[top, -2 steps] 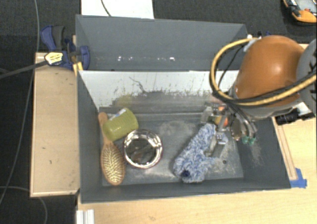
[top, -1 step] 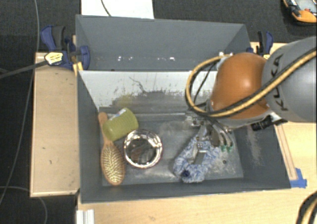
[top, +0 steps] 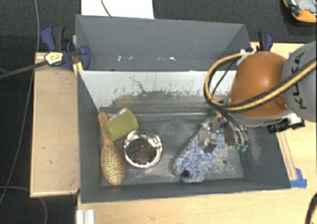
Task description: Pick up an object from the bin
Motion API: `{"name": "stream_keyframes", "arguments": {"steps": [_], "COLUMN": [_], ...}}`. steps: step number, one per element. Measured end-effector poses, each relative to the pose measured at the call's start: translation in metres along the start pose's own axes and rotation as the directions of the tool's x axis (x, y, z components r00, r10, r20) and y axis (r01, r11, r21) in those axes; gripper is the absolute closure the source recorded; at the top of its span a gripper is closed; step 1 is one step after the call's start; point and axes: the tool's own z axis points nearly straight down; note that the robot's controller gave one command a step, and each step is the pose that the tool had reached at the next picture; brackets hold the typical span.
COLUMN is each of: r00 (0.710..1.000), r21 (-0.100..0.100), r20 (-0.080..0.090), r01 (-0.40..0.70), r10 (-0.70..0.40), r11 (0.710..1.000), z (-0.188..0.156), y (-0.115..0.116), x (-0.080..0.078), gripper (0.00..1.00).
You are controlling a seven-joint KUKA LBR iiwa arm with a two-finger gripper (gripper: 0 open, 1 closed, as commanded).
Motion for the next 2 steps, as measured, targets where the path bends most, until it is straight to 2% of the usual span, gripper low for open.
{"name": "stream_keyframes", "arguments": {"steps": [1,2], "r00": [1.0,0.988], "r21": [0.0,0.0], "r20": [0.0,0.006], "r01": [0.0,0.154], "r10": [0.0,-0.154], "r11": [1.0,0.988], "z": [0.0,0.064], "y": [0.0,0.048], "x": [0.0,0.017], "gripper": [1.0,1.0]}}
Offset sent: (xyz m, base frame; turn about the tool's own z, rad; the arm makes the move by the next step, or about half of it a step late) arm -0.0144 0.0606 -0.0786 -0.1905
